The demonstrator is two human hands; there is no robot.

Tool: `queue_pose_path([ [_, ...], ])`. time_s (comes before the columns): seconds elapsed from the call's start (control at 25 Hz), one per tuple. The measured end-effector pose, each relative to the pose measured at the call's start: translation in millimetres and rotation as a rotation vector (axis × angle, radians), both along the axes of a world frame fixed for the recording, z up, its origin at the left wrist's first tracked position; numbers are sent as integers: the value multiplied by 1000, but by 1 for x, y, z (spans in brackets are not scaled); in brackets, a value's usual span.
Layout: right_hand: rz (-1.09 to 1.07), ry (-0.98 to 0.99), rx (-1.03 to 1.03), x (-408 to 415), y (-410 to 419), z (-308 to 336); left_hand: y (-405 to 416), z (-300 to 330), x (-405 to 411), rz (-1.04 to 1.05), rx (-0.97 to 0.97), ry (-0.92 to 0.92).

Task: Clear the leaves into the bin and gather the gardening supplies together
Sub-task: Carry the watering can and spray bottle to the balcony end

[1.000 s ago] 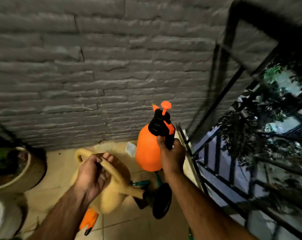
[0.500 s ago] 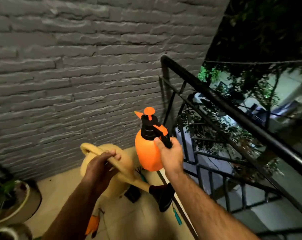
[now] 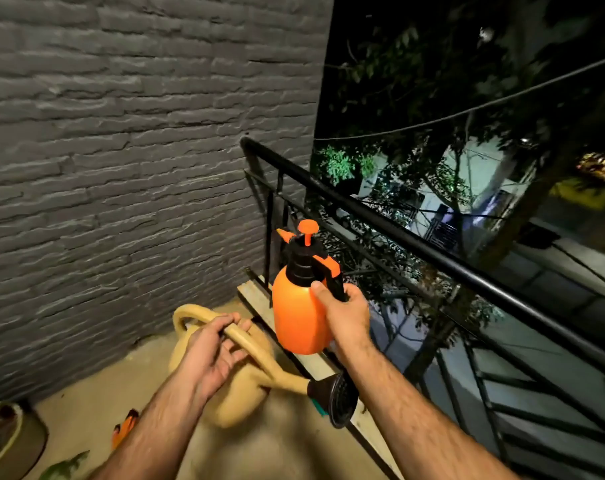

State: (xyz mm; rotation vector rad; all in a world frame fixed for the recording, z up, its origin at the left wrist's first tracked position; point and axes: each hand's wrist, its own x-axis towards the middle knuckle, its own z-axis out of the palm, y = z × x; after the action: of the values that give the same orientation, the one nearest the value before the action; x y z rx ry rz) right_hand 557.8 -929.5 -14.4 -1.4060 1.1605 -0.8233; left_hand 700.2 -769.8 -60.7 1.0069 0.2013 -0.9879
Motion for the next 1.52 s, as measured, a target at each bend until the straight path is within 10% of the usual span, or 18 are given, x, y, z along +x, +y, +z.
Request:
queue_pose_path([
  [1.52, -1417, -122, -28, -565, 403, 30, 94, 77, -545, -1429, -166, -107],
])
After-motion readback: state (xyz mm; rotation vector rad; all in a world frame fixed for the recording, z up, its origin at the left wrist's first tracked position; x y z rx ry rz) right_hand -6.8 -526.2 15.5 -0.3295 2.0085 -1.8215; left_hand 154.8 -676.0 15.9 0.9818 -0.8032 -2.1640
